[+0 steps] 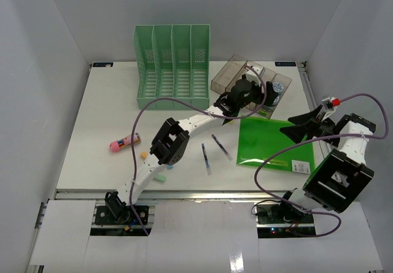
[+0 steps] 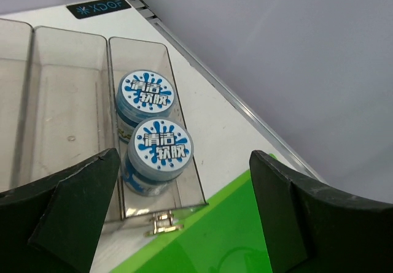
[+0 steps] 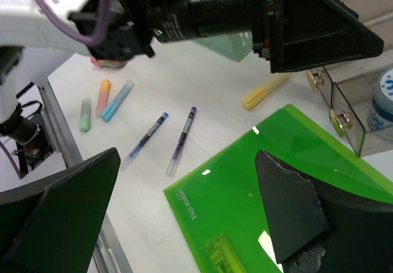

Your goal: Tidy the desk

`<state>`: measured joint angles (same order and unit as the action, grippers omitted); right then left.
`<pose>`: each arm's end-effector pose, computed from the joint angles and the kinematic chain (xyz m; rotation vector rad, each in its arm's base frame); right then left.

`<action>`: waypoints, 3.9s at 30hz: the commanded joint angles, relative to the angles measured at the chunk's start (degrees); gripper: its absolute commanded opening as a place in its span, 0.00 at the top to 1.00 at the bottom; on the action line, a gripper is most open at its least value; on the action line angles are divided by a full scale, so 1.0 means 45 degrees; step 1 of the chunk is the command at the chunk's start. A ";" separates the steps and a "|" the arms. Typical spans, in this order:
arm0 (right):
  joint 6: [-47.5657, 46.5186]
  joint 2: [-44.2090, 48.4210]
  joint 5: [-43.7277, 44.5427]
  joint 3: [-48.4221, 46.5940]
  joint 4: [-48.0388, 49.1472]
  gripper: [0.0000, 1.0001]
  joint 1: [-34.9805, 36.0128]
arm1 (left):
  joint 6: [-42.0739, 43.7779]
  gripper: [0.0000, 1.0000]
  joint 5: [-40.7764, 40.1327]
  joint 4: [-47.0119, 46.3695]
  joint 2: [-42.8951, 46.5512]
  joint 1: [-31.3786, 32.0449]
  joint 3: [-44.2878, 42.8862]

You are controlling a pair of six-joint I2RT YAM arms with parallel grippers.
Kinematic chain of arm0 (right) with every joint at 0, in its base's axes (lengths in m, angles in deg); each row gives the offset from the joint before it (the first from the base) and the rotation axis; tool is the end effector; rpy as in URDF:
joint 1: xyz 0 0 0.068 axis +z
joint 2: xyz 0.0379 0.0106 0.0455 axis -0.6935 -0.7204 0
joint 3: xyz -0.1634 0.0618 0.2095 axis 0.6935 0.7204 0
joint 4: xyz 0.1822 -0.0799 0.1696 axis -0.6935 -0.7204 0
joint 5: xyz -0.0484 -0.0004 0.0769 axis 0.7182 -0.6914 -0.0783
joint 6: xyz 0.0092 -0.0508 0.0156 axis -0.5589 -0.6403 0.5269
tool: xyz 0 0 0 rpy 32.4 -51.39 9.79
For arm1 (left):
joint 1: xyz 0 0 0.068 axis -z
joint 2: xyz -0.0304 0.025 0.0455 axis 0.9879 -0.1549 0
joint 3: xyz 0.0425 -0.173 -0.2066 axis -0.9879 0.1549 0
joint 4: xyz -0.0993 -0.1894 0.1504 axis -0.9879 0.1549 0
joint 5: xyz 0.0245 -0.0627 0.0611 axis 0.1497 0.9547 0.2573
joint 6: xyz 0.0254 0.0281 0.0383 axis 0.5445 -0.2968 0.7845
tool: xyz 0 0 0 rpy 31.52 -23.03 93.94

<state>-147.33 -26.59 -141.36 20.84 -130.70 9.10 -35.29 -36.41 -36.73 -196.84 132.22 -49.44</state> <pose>0.1990 -0.0952 0.2719 -0.5810 1.6833 0.9410 0.3754 -0.4651 0.2350 0.4526 1.6997 -0.9242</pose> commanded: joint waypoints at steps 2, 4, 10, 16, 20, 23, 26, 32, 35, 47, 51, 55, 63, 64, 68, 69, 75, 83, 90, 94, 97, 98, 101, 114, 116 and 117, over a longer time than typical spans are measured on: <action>0.0516 0.0782 0.0798 -0.0676 0.0443 0.04 0.0684 | 0.1021 0.02 0.0425 -0.0632 0.5855 -0.0006 0.4921; 0.1673 0.1165 0.1405 -0.0579 0.1491 0.04 0.0977 | 0.0970 0.02 0.0456 -0.0919 0.7840 -0.0136 0.6809; 0.8306 0.3898 0.6091 0.1210 0.8698 0.07 0.4349 | -0.0039 0.02 0.1329 0.1039 1.2579 -0.1027 1.1863; 0.9285 0.3208 1.0901 0.0628 0.9489 0.05 0.9513 | 0.0120 0.02 0.0847 0.3084 1.7336 -0.1730 1.5721; 1.0050 0.1447 1.3146 -0.0235 0.9396 0.03 1.2006 | 0.0788 0.02 -0.0674 0.4630 1.9977 -0.2003 1.7437; 1.0860 0.0021 1.4397 -0.0796 0.9584 0.08 1.3444 | 0.1232 0.02 -0.1250 0.5451 2.0952 -0.2121 1.8301; 1.1943 -0.1360 1.5775 -0.1589 0.9440 0.16 1.4328 | 0.1613 0.02 -0.1216 0.5758 2.1709 -0.2180 1.8800; 1.2986 -0.3474 1.7264 -0.2481 0.9541 0.25 1.5625 | 0.1820 0.02 -0.1440 0.5643 2.2322 -0.2203 1.9746; 1.3459 -0.4297 1.7479 -0.2579 0.9633 0.25 1.5846 | 0.1803 0.02 -0.1377 0.5691 2.2356 -0.2203 1.9814; 1.3922 -0.5600 1.7235 -0.2059 1.0140 0.35 1.6191 | 0.1842 0.02 -0.1665 0.5911 2.2473 -0.2300 1.9736; 1.3893 -0.5829 1.7295 -0.1940 1.0210 0.44 1.6311 | 0.1823 0.02 -0.1516 0.5900 2.2474 -0.2370 1.9736; 1.3857 -0.6089 1.7510 -0.1971 1.0239 0.54 1.6388 | 0.1823 0.02 -0.1378 0.5910 2.2500 -0.2398 1.9743; 1.3826 -0.6294 1.7806 -0.1836 1.0300 0.64 1.6410 | 0.1823 0.02 -0.1309 0.5891 2.2510 -0.2418 1.9776; 1.3831 -0.6331 1.7827 -0.1816 1.0310 0.66 1.6421 | 0.1823 0.02 -0.1293 0.5891 2.2500 -0.2418 1.9781; 1.3875 -0.6483 1.7957 -0.1748 1.0336 0.72 1.6462 | 0.1823 0.02 -0.1239 0.5891 2.2505 -0.2418 1.9794; 1.3887 -0.6516 1.7993 -0.1748 1.0332 0.74 1.6475 | 0.1823 0.02 -0.1239 0.5887 2.2525 -0.2418 1.9799; 1.3942 -0.6545 1.8074 -0.1874 1.0258 0.88 1.6505 | 0.1823 0.02 -0.1207 0.5867 2.2595 -0.2418 1.9833; 1.3636 -0.5519 1.7840 -0.2597 1.0089 0.92 1.6214 | 0.1784 0.02 -0.0966 0.5841 2.2610 -0.2418 1.9844; 1.3543 -0.4837 1.7280 -0.4797 0.9472 0.92 1.4834 | 0.1706 0.02 -0.0655 0.5724 2.2552 -0.2418 1.9853; 1.3701 -0.4909 1.7070 -0.6316 0.9356 0.92 1.3828 | 0.1557 0.02 -0.0197 0.5585 2.2363 -0.2418 1.9897; 1.4238 -0.5264 1.7116 -0.7531 0.9400 0.92 1.2970 | 0.1201 0.02 0.0806 0.5236 2.2112 -0.2418 1.9954; 1.4704 -0.5556 1.7089 -0.8091 0.9420 0.92 1.2537 | 0.0882 0.02 0.1080 0.5016 2.1926 -0.2418 2.0021; 1.6100 -0.6540 1.6942 -0.9600 0.9591 0.92 1.1202 | -0.0169 0.02 0.2056 0.4267 2.1356 -0.2418 2.0350; 2.1327 -0.8943 1.9120 -1.0658 1.2370 0.92 0.8834 | -0.2945 0.03 0.3060 0.1969 1.9102 -0.2418 2.1492; 2.1628 -0.9233 1.8810 -1.0733 1.2628 0.92 0.8667 | -0.2994 0.03 0.3027 0.1787 1.8830 -0.2418 2.1363; 2.1811 -0.9355 1.8710 -1.0726 1.2750 0.92 0.8628 | -0.3052 0.03 0.3023 0.1701 1.8597 -0.2418 2.1302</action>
<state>-56.14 -67.76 -56.00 -26.77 -80.12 49.12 -46.71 -23.80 -25.15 -111.34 121.55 48.38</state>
